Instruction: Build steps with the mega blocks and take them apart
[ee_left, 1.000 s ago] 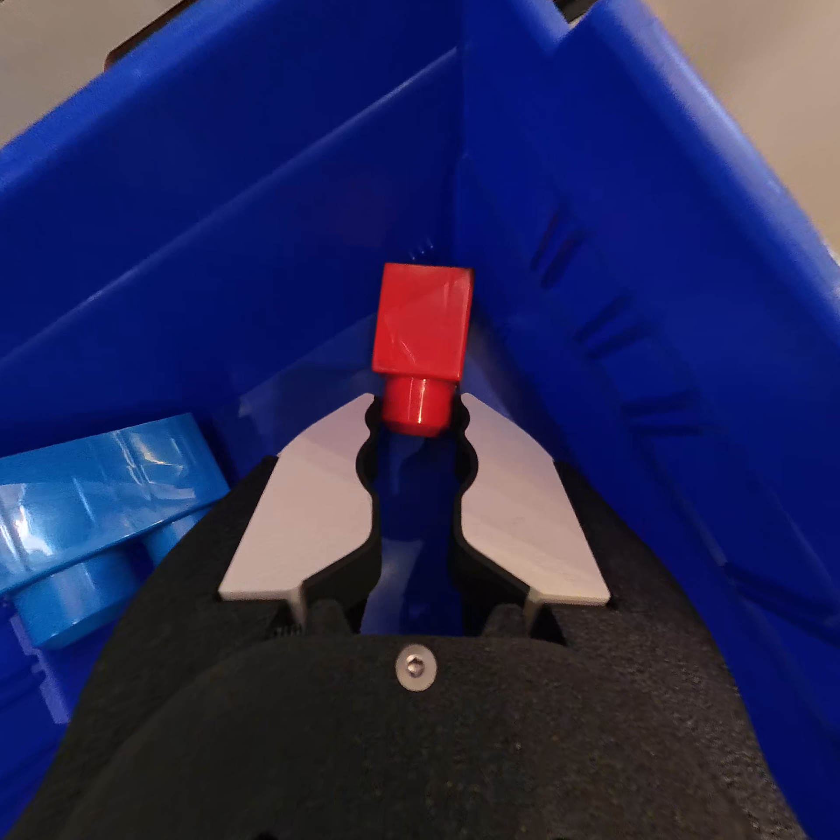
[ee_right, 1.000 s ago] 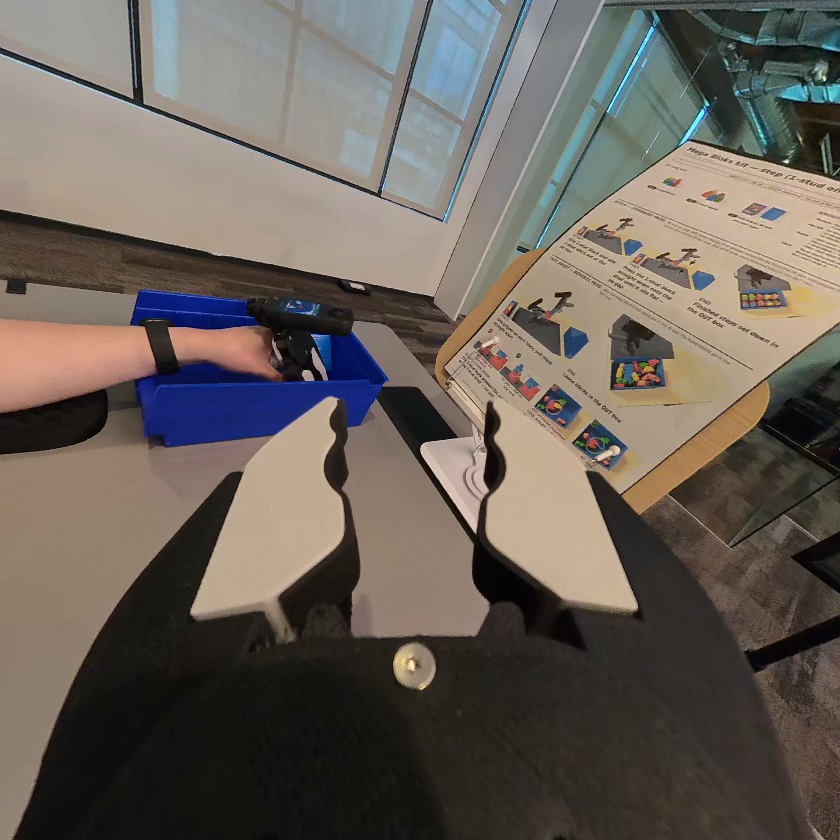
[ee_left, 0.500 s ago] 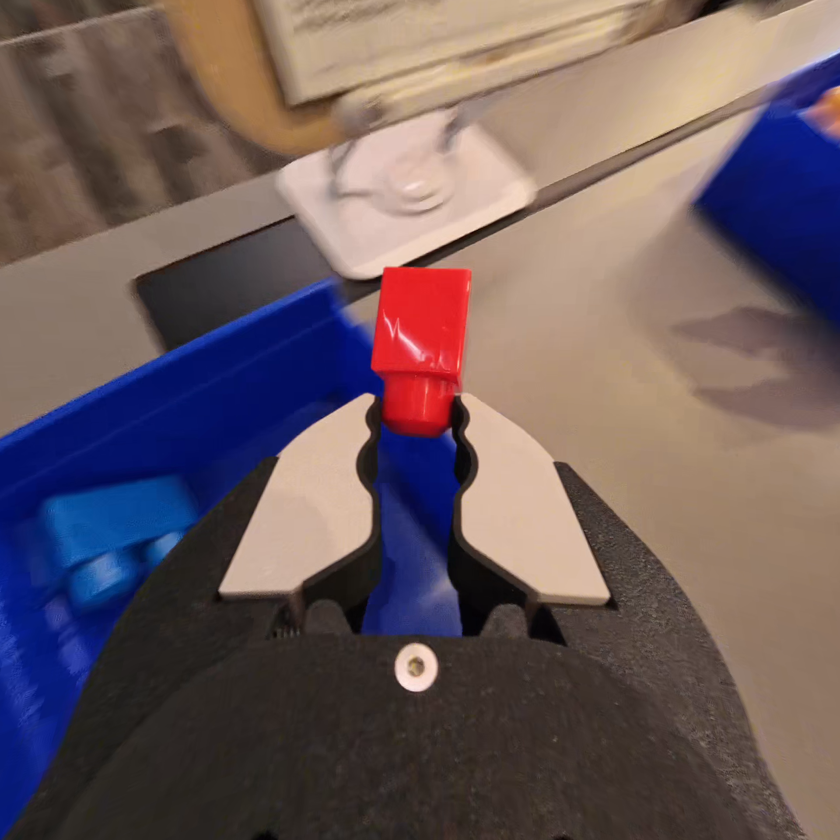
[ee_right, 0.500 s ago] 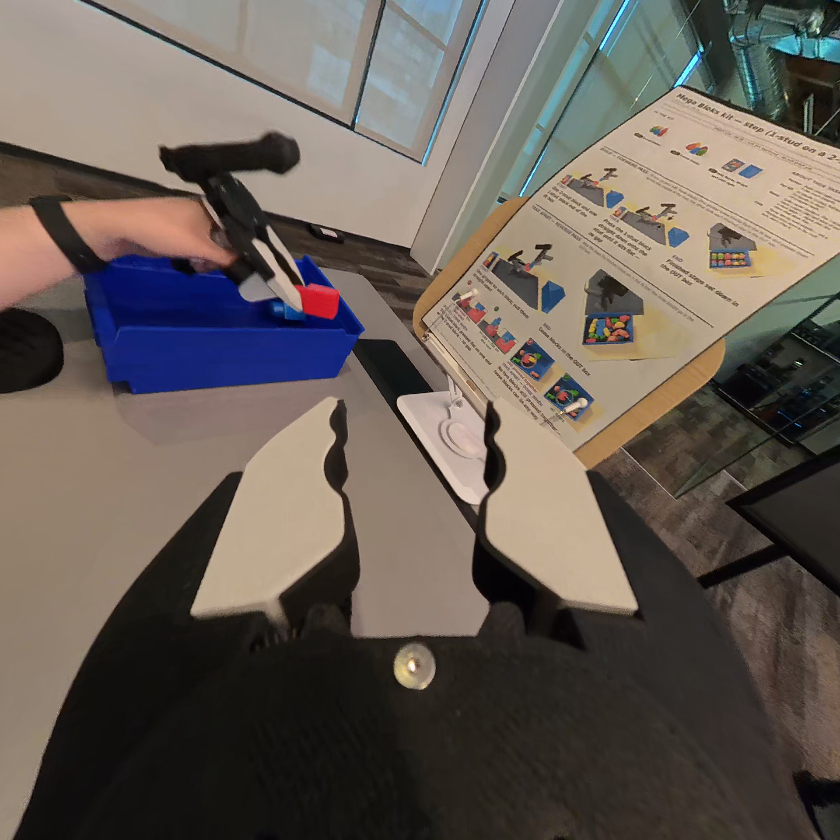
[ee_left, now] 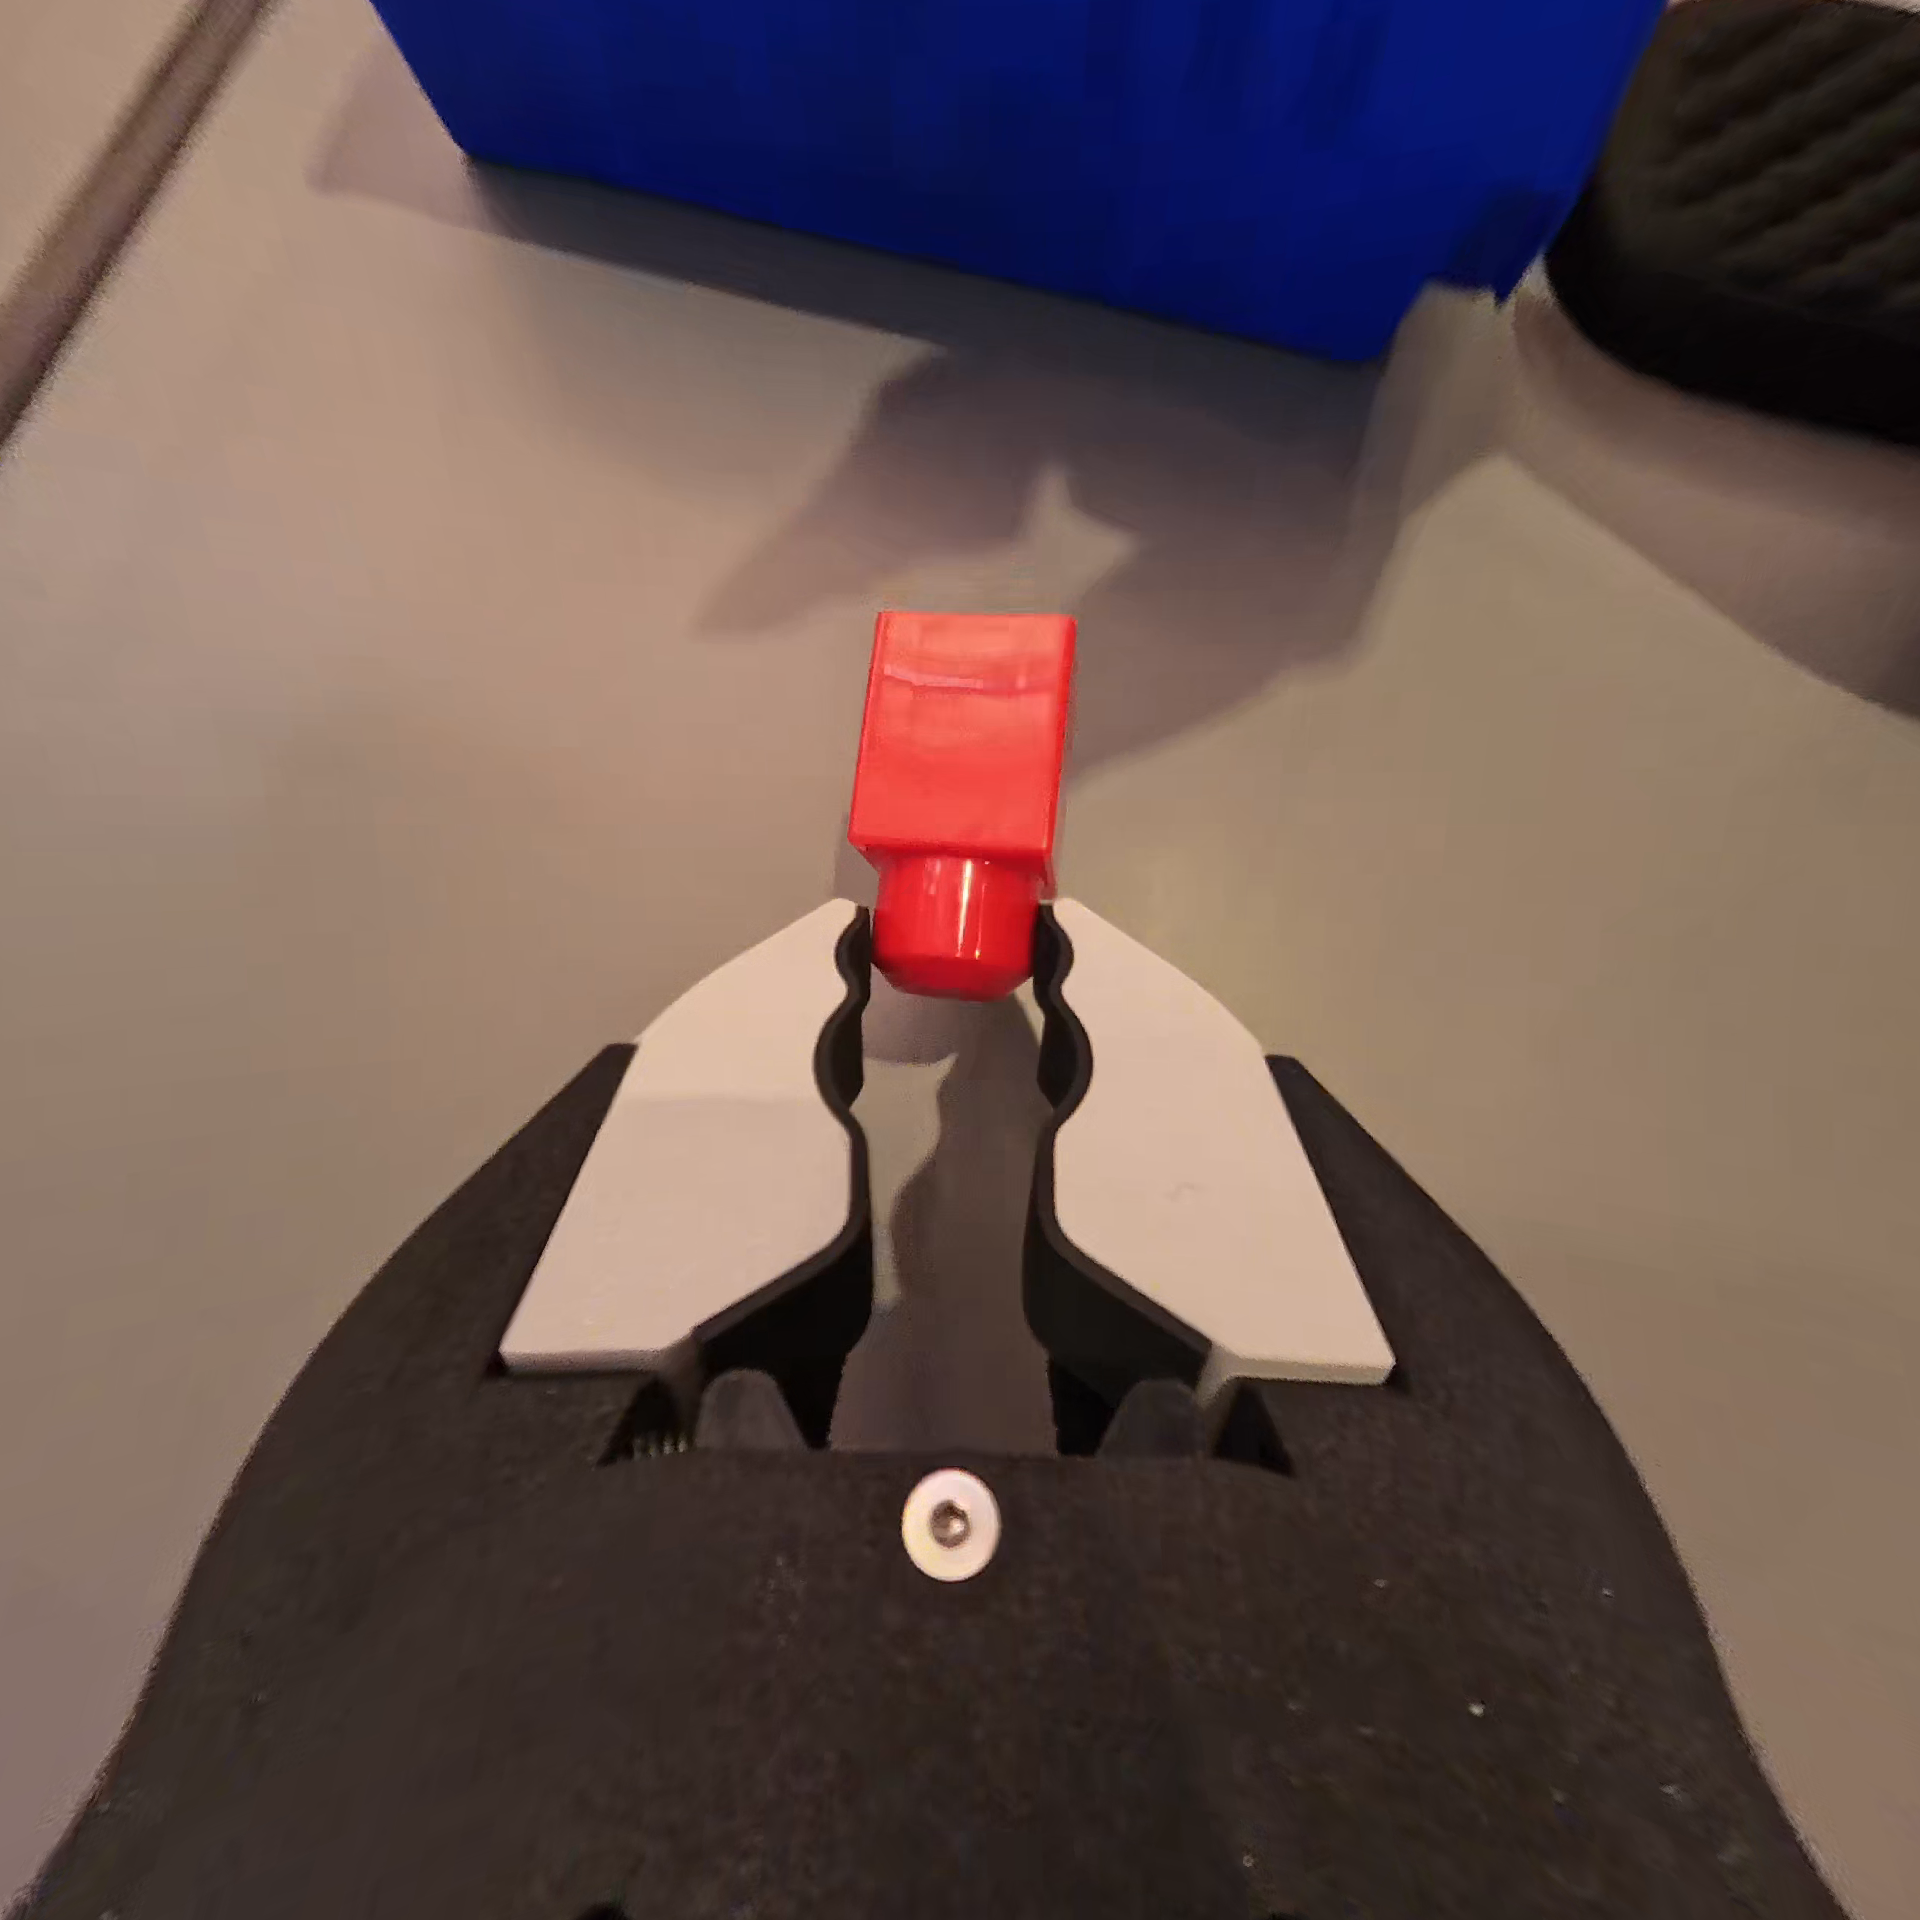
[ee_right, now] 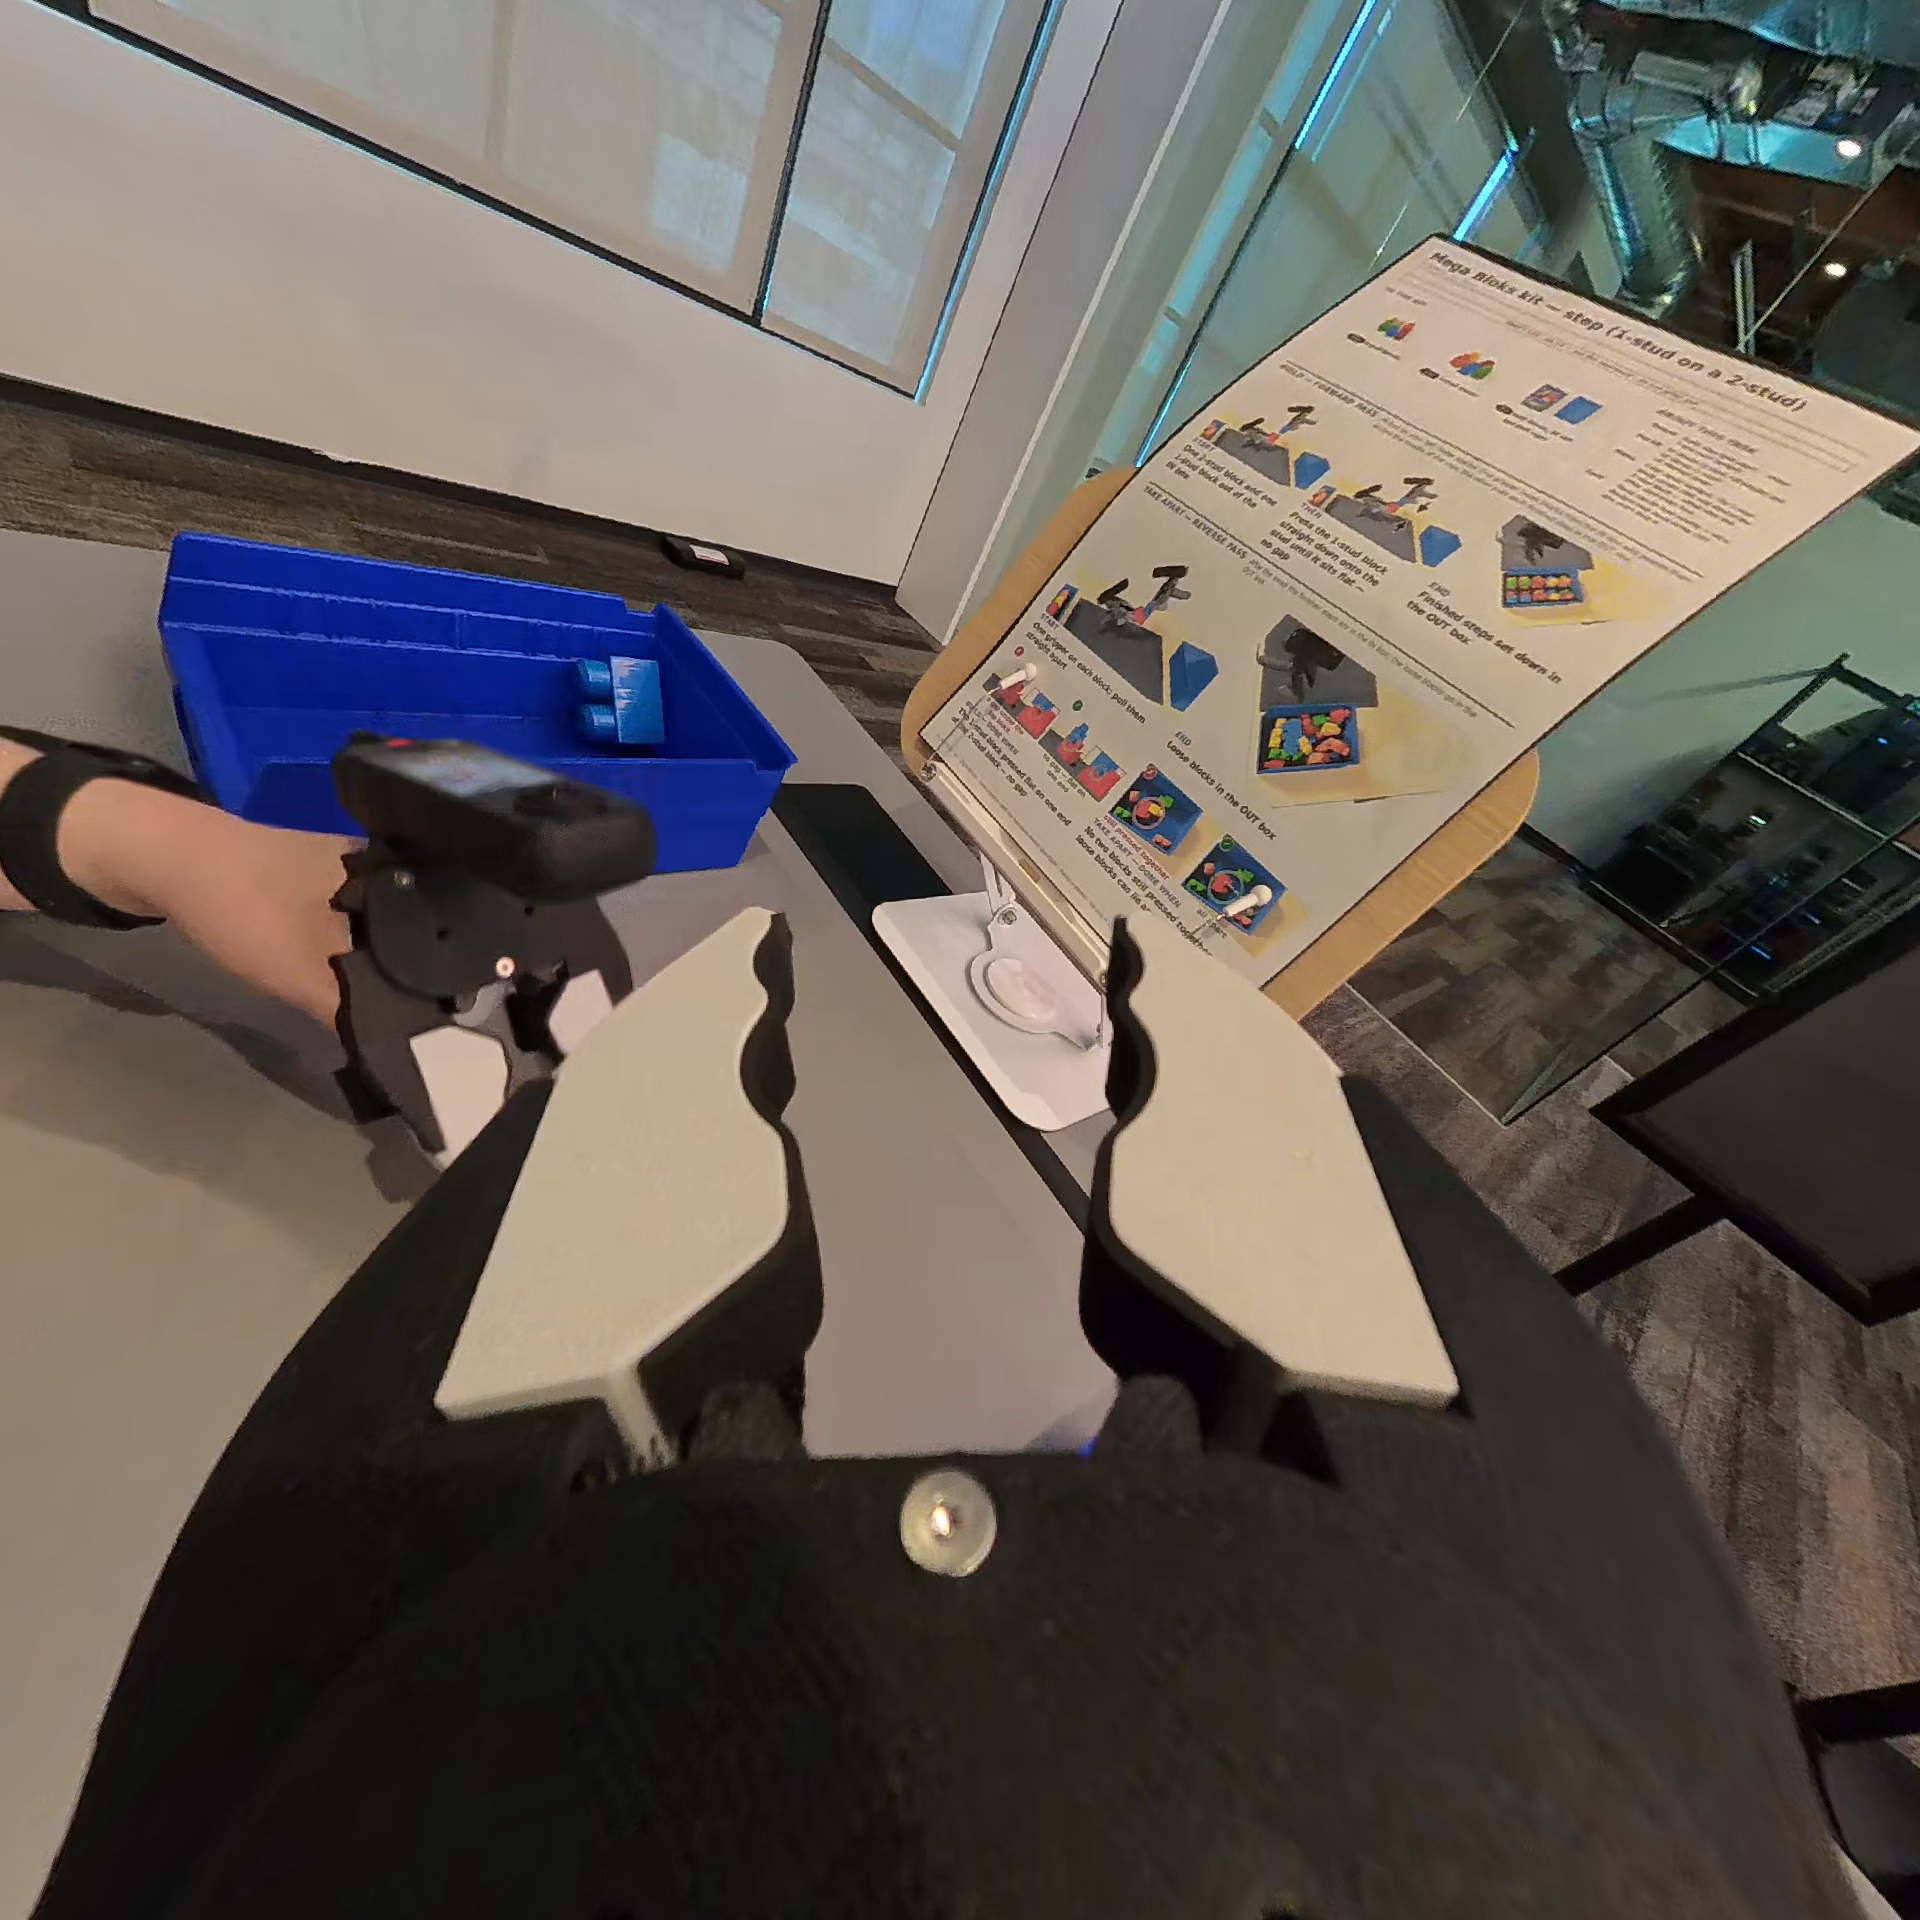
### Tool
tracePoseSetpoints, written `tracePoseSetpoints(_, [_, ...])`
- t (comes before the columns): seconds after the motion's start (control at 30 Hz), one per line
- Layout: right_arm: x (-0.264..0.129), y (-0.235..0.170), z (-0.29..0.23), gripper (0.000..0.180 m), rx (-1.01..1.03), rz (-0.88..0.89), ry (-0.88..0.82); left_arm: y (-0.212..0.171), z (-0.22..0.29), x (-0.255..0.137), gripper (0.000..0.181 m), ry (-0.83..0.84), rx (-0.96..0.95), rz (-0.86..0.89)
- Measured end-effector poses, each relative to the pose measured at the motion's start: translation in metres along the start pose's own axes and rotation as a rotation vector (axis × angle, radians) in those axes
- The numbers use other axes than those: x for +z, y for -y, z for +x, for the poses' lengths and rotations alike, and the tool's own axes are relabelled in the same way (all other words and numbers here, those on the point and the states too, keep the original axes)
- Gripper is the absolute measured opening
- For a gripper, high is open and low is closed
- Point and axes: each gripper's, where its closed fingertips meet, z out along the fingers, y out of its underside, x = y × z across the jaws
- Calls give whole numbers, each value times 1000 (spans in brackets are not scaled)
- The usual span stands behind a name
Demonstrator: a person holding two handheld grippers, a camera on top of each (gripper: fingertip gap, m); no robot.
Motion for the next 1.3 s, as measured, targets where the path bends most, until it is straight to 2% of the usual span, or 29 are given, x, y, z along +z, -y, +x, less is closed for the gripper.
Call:
tracePoseSetpoints(0.27, [0,-7,0,59,0,-25,15,-17,17,21,30,-51,132,-68])
tracePoseSetpoints(0.4, [0,-8,2,59,-10,-29,5,-24,19,27,30,-62,115,-95])
tracePoseSetpoints(0.53, [-3,-5,4,59,-14,-14,-12,-15,19,24,51,-81,66,-58])
tracePoseSetpoints(0.67, [-14,3,9,59,-4,40,-25,16,16,-10,52,-47,70,56])
tracePoseSetpoints(0.83, [-45,28,10,59,-14,145,-62,53,-12,-103,52,137,68,178])
tracePoseSetpoints(0.93, [-58,40,2,59,-18,197,-40,45,-56,-164,52,306,-92,246])
tracePoseSetpoints(1.07, [-59,38,5,59,-18,193,-54,-12,-130,-219,50,400,-592,347])
tracePoseSetpoints(1.13, [-55,31,9,59,-8,161,-65,-41,-159,-233,40,379,-793,465])
tracePoseSetpoints(1.2, [-51,22,13,59,-11,113,-86,-71,-183,-239,39,396,-897,561])
tracePoseSetpoints(1.3, [-44,12,14,59,-29,48,-98,-130,-215,-236,54,545,-1054,517])
